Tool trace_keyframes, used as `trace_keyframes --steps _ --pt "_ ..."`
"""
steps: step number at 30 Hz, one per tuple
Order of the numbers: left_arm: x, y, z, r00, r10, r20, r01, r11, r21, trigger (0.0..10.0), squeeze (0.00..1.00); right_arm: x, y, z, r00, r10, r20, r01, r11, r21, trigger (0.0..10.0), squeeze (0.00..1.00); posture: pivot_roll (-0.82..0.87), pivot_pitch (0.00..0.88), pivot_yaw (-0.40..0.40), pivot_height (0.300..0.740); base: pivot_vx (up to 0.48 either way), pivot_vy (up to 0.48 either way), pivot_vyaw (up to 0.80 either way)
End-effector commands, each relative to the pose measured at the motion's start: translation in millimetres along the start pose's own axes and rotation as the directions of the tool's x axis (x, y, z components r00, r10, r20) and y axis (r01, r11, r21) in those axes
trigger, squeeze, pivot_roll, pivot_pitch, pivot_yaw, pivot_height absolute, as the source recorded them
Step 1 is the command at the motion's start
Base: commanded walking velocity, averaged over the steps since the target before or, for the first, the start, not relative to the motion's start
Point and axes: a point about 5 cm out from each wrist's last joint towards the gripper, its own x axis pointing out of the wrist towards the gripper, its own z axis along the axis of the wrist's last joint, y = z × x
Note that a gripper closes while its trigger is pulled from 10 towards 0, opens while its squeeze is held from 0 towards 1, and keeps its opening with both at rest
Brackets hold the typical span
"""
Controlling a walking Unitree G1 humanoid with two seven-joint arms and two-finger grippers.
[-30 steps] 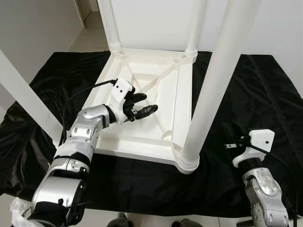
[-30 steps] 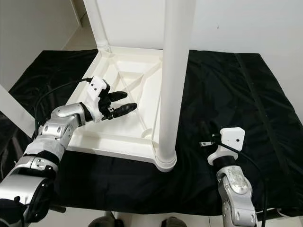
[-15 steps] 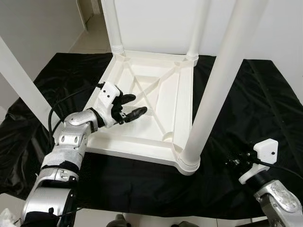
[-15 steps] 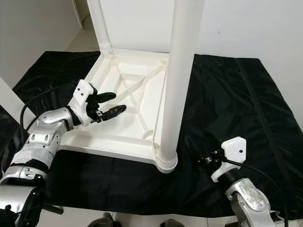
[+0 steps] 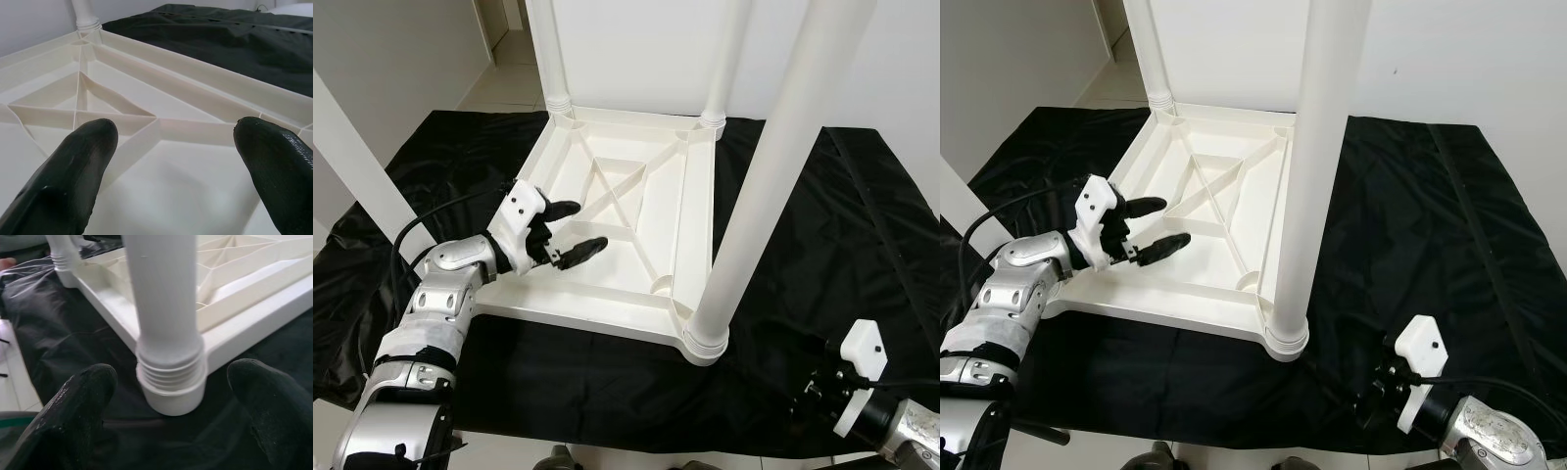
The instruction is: Building children table
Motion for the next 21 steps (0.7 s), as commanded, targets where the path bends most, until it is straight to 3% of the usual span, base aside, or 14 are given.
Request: trace_keyframes --steps 1,10,12,14,21 --pt "-4.4 -4.2 -5.8 0.999 -0.027 -0.033 0.028 1.0 0.011 10.0 0.0 2.2 4.6 2.2 0.999 0.041 -0.002 -0.041 0.999 0.0 10.0 0.0 -0.03 0.0 0.044 0.74 0.0 0.0 0.0" --pt "-18.0 -22.9 -14.0 0.984 -0.162 -0.072 0.16 0.986 -0.037 10.0 0.0 15.7 -5.5 10.6 0.998 -0.019 0.062 0.022 0.999 -0.041 10.0 0.0 -0.01 0.0 0.035 0.74 0.0 0.0 0.0" --pt "-25.8 -40.5 -14.1 0.956 -0.285 -0.071 0.278 0.956 -0.093 10.0 0.0 26.7 -10.7 14.3 0.992 -0.067 0.108 0.073 0.996 -0.055 10.0 0.0 -0.01 0.003 0.032 0.74 0.0 0.0 0.0" --pt "-27.3 -46.5 -13.8 0.946 -0.316 -0.069 0.308 0.945 -0.105 10.0 0.0 29.3 -11.4 15.3 0.99 -0.076 0.121 0.084 0.995 -0.056 10.0 0.0 0.0 0.006 0.027 0.74 0.0 0.0 0.0" --pt "-10.9 -72.9 3.7 0.934 -0.354 0.043 0.357 0.927 -0.112 10.0 0.0 54.1 -7.0 15.6 0.979 -0.095 0.182 0.101 0.995 -0.024 10.0 0.0 0.0 0.025 0.022 0.74 0.0 0.0 0.0"
